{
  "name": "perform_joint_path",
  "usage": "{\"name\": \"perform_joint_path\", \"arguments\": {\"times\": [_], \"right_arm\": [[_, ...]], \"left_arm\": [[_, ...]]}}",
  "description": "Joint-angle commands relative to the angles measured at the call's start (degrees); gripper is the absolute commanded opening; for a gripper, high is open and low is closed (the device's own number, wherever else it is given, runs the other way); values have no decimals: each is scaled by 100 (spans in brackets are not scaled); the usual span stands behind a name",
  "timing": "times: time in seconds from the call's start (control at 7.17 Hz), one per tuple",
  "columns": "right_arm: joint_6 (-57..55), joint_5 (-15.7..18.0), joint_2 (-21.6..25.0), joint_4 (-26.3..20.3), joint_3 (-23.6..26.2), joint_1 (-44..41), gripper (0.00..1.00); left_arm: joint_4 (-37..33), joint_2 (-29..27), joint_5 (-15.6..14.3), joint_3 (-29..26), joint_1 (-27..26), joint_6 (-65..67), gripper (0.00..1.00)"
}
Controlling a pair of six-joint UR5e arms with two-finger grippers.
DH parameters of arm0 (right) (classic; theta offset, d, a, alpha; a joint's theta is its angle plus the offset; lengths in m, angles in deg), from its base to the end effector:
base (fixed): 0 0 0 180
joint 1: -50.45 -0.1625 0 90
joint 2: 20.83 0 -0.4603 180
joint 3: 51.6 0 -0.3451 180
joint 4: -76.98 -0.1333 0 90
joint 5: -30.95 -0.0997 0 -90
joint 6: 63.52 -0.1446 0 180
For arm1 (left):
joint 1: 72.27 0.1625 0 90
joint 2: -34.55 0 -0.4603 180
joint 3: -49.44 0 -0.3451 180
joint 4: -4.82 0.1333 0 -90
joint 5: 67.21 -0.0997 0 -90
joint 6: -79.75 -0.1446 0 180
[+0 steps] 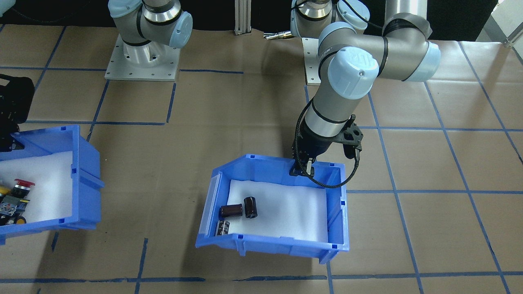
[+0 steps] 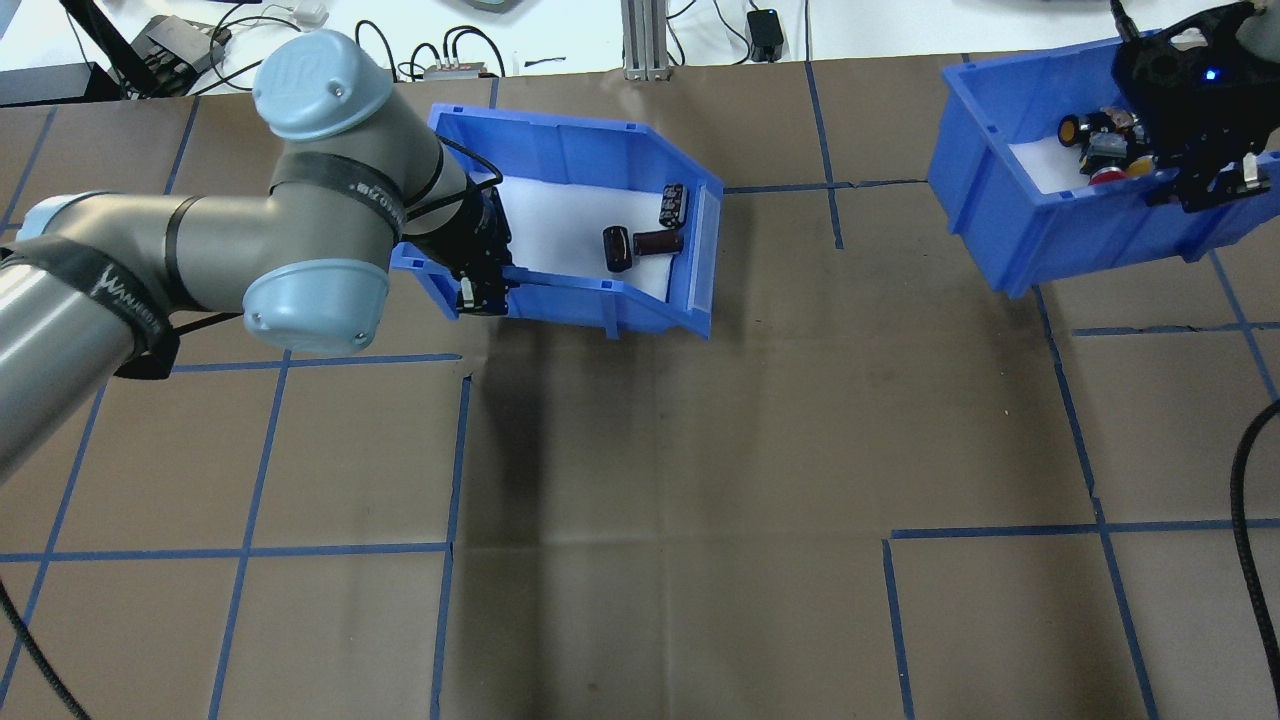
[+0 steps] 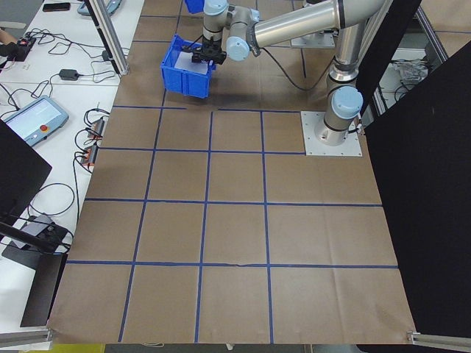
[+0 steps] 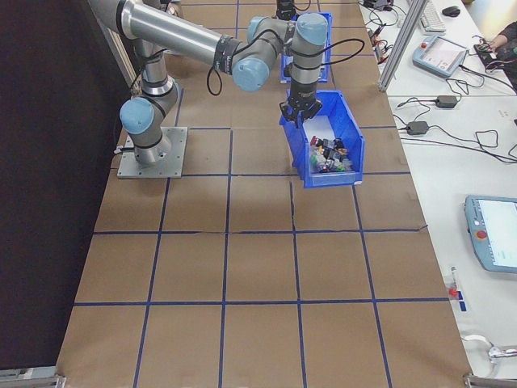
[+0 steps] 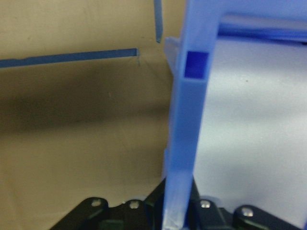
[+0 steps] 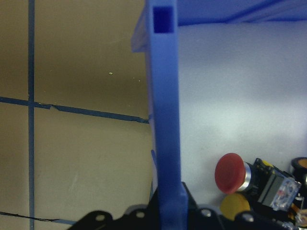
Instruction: Place battery box in front
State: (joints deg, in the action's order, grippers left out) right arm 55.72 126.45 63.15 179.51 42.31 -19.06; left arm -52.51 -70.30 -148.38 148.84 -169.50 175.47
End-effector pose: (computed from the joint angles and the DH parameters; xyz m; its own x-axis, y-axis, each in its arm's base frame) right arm -0.0612 -0.5049 0.4215 0.1496 -0.9887 -0.0072 -0.9831 -0.1495 0.1057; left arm -0.2238 -0.5282 0.3389 -0.0265 -0.9911 0.1306 -0.9850 0.0481 0.1657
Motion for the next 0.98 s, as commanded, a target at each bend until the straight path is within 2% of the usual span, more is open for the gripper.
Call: {"name": "perform_joint_path", "arguments": {"times": [0.0, 0.14, 0.56, 0.84], "right_arm": [[178, 21, 294, 197, 599, 77, 0], [143, 21, 469, 205, 793, 78, 0], [-478, 12, 777, 452, 1322, 95, 0], [-736, 12, 796, 443, 1358, 95, 0]], "left_arm": [[11, -771, 40, -840, -364, 725, 0], [11, -1009, 31, -1122, -575, 1216, 0], [37, -1248, 31, -1283, -700, 1396, 1], [37, -1318, 49, -1292, -805, 1546, 10]]}}
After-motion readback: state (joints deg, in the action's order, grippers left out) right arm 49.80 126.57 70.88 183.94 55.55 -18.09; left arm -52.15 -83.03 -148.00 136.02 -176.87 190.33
